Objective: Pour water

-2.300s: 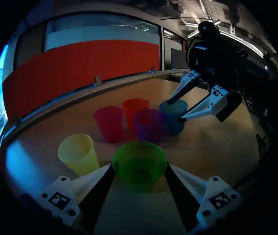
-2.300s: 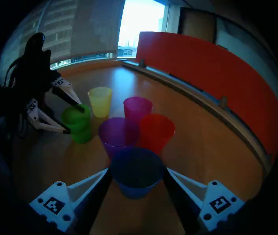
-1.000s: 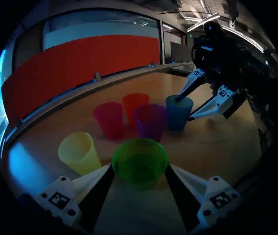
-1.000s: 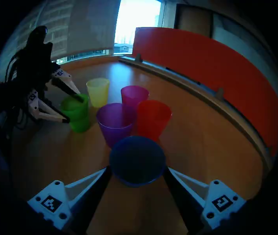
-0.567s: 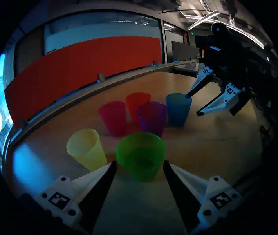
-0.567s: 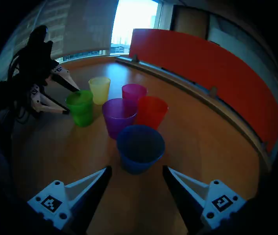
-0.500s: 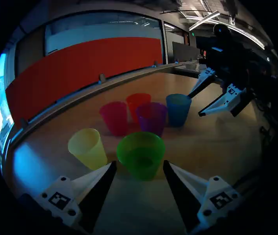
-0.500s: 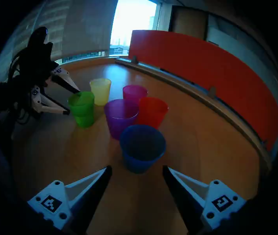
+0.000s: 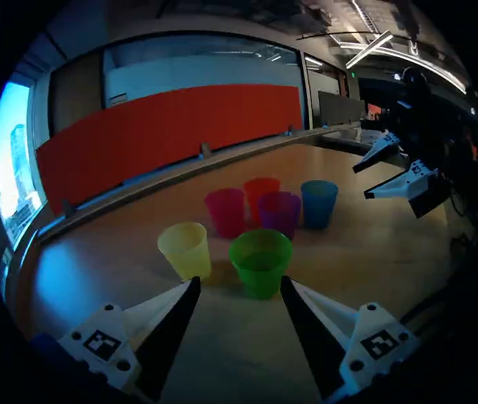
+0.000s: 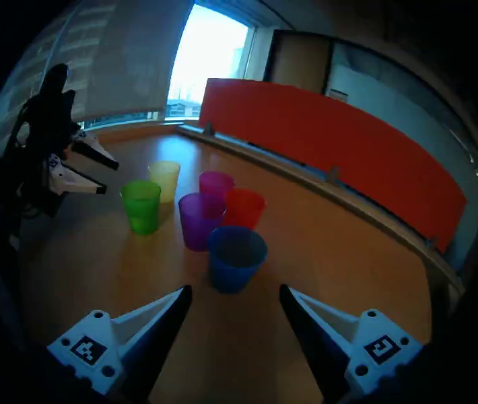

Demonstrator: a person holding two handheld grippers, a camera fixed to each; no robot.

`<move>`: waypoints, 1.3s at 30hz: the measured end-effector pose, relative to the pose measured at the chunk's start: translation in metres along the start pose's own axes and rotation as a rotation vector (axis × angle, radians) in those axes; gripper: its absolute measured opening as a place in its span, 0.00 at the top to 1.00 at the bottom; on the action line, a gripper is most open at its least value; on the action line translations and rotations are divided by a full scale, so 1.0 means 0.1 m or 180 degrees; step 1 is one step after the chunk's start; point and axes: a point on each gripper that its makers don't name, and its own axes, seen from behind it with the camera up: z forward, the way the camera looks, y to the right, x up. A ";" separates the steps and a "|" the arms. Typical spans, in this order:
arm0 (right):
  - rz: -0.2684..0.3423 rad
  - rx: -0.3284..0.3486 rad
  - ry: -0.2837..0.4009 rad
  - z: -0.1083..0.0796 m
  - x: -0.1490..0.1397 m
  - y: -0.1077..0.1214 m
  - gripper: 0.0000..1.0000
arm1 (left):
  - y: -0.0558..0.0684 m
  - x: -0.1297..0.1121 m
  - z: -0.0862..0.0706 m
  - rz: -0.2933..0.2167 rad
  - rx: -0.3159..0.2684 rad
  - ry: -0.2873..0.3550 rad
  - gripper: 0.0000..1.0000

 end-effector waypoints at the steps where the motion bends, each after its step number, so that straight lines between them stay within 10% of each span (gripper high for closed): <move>1: 0.0026 -0.0051 0.0049 -0.03 0.03 0.02 0.00 | -0.03 0.01 -0.04 -0.0017 0.0038 0.0032 0.12; 17: 0.0242 -0.0714 0.0565 -0.32 0.24 0.20 0.00 | -0.54 0.24 -0.52 -0.0302 0.0597 0.0563 0.12; 39: 0.0794 -0.1583 0.1175 -0.36 0.45 0.49 0.00 | -0.93 0.43 -0.75 -0.0562 0.1108 0.1132 0.13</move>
